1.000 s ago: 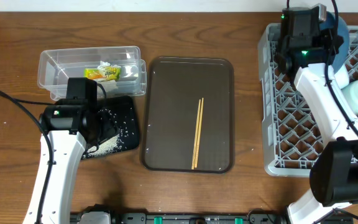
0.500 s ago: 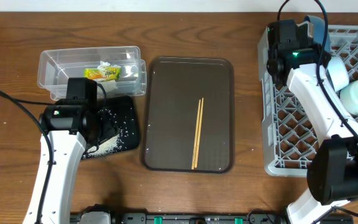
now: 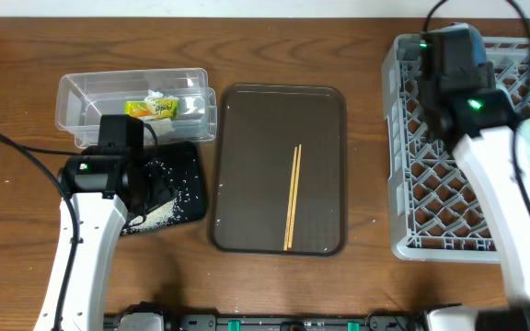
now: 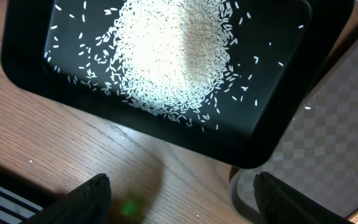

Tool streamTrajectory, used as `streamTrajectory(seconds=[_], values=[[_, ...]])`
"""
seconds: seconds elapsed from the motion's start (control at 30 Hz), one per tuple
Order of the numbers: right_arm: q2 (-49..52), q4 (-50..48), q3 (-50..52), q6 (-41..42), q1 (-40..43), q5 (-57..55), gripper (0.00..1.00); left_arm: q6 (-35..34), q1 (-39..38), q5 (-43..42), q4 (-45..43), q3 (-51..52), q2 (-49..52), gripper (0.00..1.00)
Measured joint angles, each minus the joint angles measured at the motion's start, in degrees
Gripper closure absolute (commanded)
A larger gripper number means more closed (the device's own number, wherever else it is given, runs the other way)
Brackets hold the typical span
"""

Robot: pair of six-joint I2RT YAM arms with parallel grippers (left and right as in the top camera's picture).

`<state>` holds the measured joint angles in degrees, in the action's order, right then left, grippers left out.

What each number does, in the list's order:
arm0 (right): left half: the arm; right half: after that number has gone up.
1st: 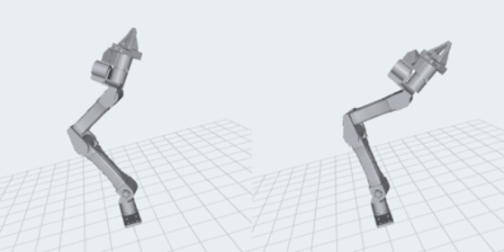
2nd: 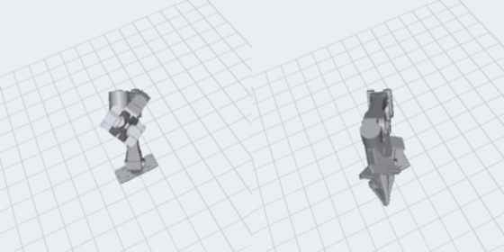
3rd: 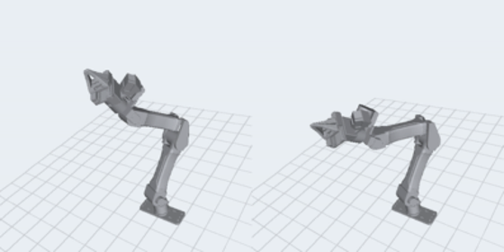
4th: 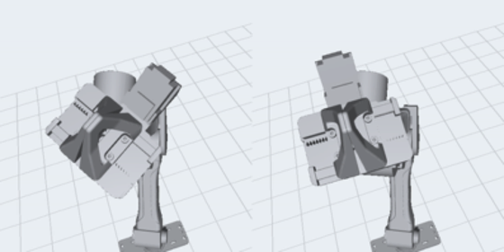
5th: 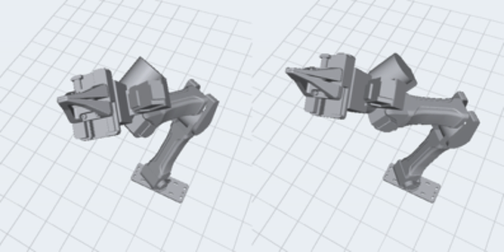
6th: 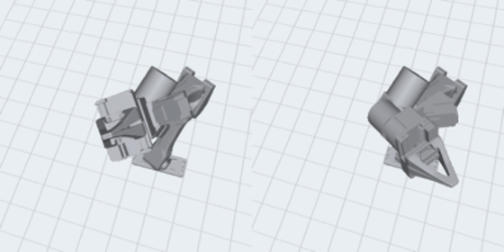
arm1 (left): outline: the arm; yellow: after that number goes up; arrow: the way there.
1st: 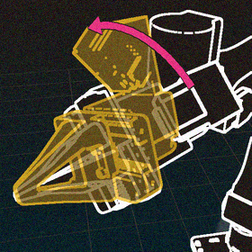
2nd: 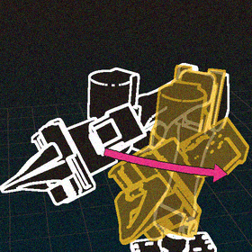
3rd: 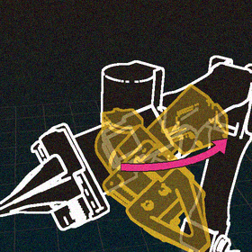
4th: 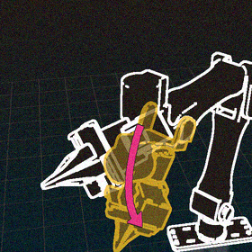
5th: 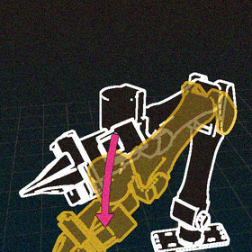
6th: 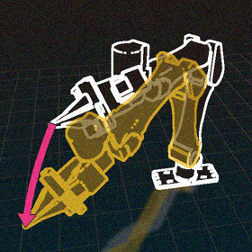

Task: Sort waste into correct bins and load items into the dishwasher rack
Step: 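Reach the right gripper down to the wooden chopsticks and grasp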

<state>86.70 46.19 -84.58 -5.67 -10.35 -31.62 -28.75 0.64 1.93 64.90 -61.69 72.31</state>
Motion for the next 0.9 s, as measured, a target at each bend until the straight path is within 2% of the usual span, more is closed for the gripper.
streamTrajectory(seconds=[0.2,0.37,0.53,0.9], values=[[-4.35,5.25,-0.02,0.28,-0.02,27.12,0.34,0.00,0.00,0.00,0.00,0.00,0.00,0.24],[-2.14,9.42,0.00,2.86,-2.69,41.55,0.35,0.00,0.00,0.00,0.00,0.00,0.00,0.24],[2.12,9.68,0.00,6.84,-9.64,45.31,0.37,0.00,0.00,0.00,0.02,0.00,0.00,0.24],[18.40,11.82,0.00,21.79,-22.88,39.60,0.36,0.00,0.00,0.00,0.02,0.00,0.00,0.24]])
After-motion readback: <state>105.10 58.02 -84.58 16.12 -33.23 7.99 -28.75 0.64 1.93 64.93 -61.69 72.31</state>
